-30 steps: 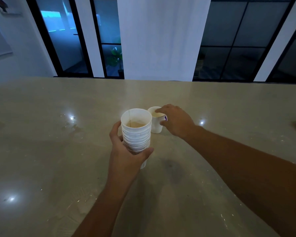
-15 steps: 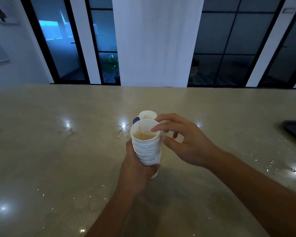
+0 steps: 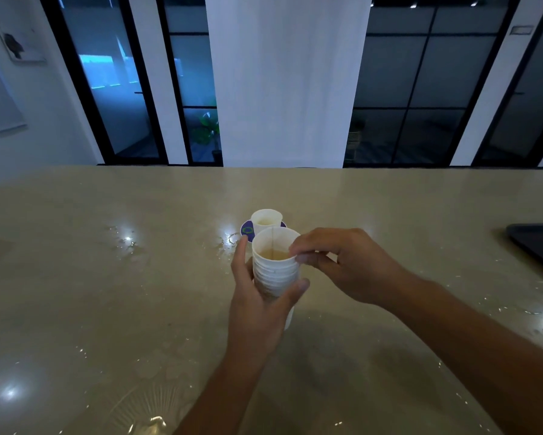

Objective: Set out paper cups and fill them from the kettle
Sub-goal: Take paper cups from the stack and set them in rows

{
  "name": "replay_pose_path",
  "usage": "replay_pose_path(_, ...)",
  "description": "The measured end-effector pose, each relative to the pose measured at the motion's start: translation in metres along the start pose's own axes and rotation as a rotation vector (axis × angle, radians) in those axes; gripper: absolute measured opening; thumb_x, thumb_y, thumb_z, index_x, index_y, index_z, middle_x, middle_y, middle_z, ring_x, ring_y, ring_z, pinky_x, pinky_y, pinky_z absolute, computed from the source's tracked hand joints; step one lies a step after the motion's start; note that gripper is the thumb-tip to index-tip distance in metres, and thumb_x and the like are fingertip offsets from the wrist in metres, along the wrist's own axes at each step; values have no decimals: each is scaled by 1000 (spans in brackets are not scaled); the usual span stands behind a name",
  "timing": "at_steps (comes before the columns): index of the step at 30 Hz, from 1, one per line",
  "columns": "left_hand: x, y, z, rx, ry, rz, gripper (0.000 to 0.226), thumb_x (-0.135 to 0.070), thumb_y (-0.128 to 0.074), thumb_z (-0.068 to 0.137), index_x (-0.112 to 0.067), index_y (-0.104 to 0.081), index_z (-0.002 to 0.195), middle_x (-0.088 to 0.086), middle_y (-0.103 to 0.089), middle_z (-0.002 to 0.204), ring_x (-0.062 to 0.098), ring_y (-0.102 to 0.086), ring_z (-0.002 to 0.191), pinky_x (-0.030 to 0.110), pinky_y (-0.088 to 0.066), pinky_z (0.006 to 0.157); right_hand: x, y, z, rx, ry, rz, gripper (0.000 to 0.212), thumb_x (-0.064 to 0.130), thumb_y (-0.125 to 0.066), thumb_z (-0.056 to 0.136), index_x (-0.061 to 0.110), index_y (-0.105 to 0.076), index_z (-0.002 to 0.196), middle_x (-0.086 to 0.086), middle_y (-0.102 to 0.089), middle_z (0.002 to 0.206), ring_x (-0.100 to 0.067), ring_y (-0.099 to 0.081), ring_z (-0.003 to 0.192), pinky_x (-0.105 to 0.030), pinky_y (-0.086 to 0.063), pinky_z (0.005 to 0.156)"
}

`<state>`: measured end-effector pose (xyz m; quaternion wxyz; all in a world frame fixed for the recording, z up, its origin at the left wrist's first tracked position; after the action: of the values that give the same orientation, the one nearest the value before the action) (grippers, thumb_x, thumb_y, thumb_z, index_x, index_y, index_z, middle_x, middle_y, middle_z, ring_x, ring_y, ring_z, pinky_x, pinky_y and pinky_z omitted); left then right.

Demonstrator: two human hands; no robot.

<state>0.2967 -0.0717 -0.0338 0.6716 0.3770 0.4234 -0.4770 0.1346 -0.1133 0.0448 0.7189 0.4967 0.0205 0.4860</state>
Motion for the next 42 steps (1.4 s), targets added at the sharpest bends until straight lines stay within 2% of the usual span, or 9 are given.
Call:
replay_pose_path(4,-4,-5,11,-2,-50,11,86,-55,-81,71,-42,-33,141,-19,-56,134,9,-57,120,36,-53,99,7,2,4,87,-22,-55,20,8,-66,93,18,-77,105,7,-74,106,-6,-64,94,-19,-50,86)
replay_pose_path(8,4,-10,22,-14,-47,90,78,-24,-92,65,-49,-39,115,-41,-56,104,-22,-52,101,-1,-42,78,12,3,7,160,-78,-101,25,10,-62,96,24,-76,111,8,-72,115,-6,-61,98,-19,-48,91)
replay_pose_path(11,6,-11,25,-29,-28,168,76,-29,-91,65,-47,-35,111,-41,-42,107,-27,-47,95,-8,-34,76,12,3,8,132,-57,-129,24,10,-63,95,23,-76,110,7,-72,113,-8,-62,98,-22,-50,89)
replay_pose_path(14,7,-10,24,-37,-9,210,76,-34,-91,64,-46,-34,114,-37,-46,110,-15,-53,94,-4,-37,78,12,3,9,32,-2,-96,21,6,-66,92,17,-77,106,7,-73,105,-3,-59,94,-11,-48,81)
replay_pose_path(18,8,-7,24,-27,-6,166,78,-30,-93,62,-56,-36,109,-61,-42,98,-35,-43,92,-8,-33,68,19,15,21,-150,36,-31,15,10,-64,93,12,-75,104,12,-67,92,-3,-59,86,-11,-45,73)
replay_pose_path(25,24,-5,12,16,39,75,94,-25,-94,59,-61,-32,120,-40,-54,116,-9,-57,107,6,-47,80,1,41,58,-551,-88,16,16,16,-60,97,16,-69,110,27,-60,89,6,-56,79,-11,-44,74)
replay_pose_path(28,37,-4,6,44,50,79,85,-18,-91,62,-53,-39,119,-34,-59,113,-7,-61,101,8,-48,76,-36,21,71,-460,-250,-85,16,15,-63,95,14,-73,108,11,-68,94,0,-53,77,-5,-38,70)
replay_pose_path(31,40,-3,5,44,70,80,84,-18,-90,63,-52,-40,121,-33,-60,114,-5,-62,102,14,-51,80,-78,-9,74,-223,-379,-249,21,17,-63,95,13,-74,112,-6,-73,107,-16,-62,89,-22,-43,83)
replay_pose_path(42,42,-5,7,81,122,117,81,-27,-91,66,-55,-33,115,-42,-45,113,-24,-49,100,-4,-41,76,-133,-63,79,10,-509,-362,22,22,-55,97,19,-75,107,-4,-72,107,-23,-62,94,-33,-49,82)
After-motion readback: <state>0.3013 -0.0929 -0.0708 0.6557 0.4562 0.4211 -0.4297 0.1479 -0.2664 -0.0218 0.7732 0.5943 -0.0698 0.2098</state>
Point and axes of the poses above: each hand's wrist, its own z-axis towards the middle knuckle, its own y-axis out of the back of the hand, x = y × z, the point moved 1 cm from there along z, towards the middle knuckle
